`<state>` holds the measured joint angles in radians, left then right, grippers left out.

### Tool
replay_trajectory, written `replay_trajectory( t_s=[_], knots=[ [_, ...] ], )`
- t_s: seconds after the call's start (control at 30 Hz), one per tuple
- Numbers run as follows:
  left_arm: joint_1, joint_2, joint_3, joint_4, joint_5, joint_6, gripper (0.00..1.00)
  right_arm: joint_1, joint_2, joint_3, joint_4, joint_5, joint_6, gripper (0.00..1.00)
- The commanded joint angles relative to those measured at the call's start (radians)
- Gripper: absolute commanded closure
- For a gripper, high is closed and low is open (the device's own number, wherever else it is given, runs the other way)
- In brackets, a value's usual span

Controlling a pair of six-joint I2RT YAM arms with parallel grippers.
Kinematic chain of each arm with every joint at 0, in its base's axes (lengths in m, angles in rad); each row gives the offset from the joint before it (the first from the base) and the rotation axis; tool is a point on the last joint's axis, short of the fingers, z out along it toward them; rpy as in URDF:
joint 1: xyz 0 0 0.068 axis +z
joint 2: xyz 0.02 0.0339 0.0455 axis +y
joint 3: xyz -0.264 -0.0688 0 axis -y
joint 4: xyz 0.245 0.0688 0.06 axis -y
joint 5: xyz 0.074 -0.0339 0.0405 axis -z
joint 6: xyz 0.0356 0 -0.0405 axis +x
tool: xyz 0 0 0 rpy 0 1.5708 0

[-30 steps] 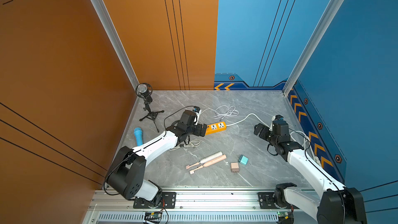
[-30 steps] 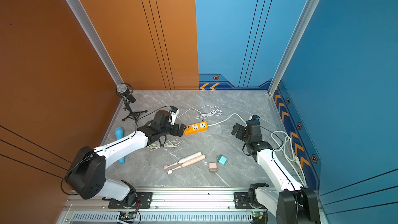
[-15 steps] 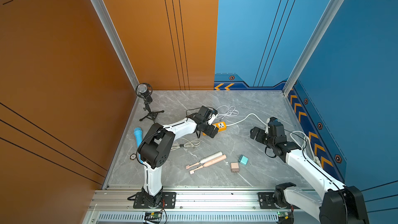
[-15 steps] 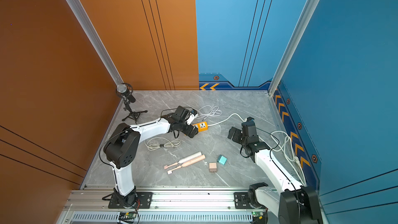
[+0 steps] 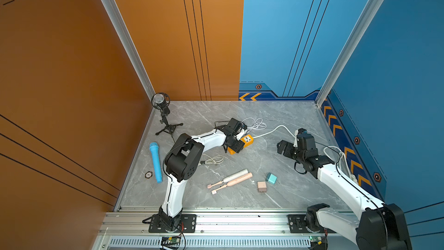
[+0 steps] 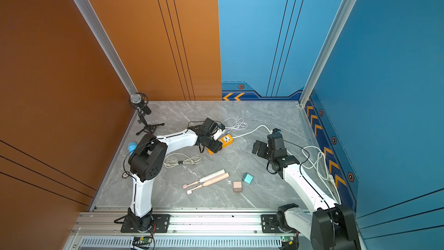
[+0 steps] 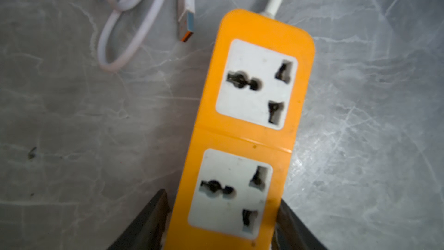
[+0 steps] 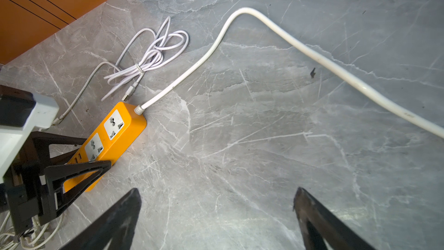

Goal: Charge the electric toothbrush
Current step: Move the socket to the center of the board.

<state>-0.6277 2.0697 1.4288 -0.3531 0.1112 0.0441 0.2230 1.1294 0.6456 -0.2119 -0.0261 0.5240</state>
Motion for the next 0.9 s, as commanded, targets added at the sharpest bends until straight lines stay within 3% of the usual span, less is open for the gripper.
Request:
replay_trajectory(
  t_s=[0.0,0.2,0.43,0.5,0.7,0.87],
  knots=[
    [-0.053,0.028,0.032,-0.046,-0.051,-0.131,0.43,0.007,0.035,0.054,-0.085,0.028,-0.007,0.00],
    [-0.157,0.078,0.128,-0.088,-0.158,-0.391,0.53,0.005,0.063,0.090,-0.194,0.035,0.040,0.00],
    [-0.193,0.132,0.198,-0.128,-0.158,-0.533,0.49,-0.053,0.071,0.080,-0.296,-0.009,0.091,0.00],
    [-0.200,0.119,0.201,-0.134,-0.146,-0.527,0.38,-0.060,0.068,0.077,-0.318,0.006,0.088,0.00],
    [-0.242,0.030,0.158,-0.133,-0.127,-0.424,0.28,-0.105,0.045,0.078,-0.368,-0.030,0.078,0.00],
    [-0.311,-0.109,0.028,-0.133,-0.146,-0.180,0.25,-0.150,-0.026,0.076,-0.468,-0.047,0.052,0.00]
  ],
)
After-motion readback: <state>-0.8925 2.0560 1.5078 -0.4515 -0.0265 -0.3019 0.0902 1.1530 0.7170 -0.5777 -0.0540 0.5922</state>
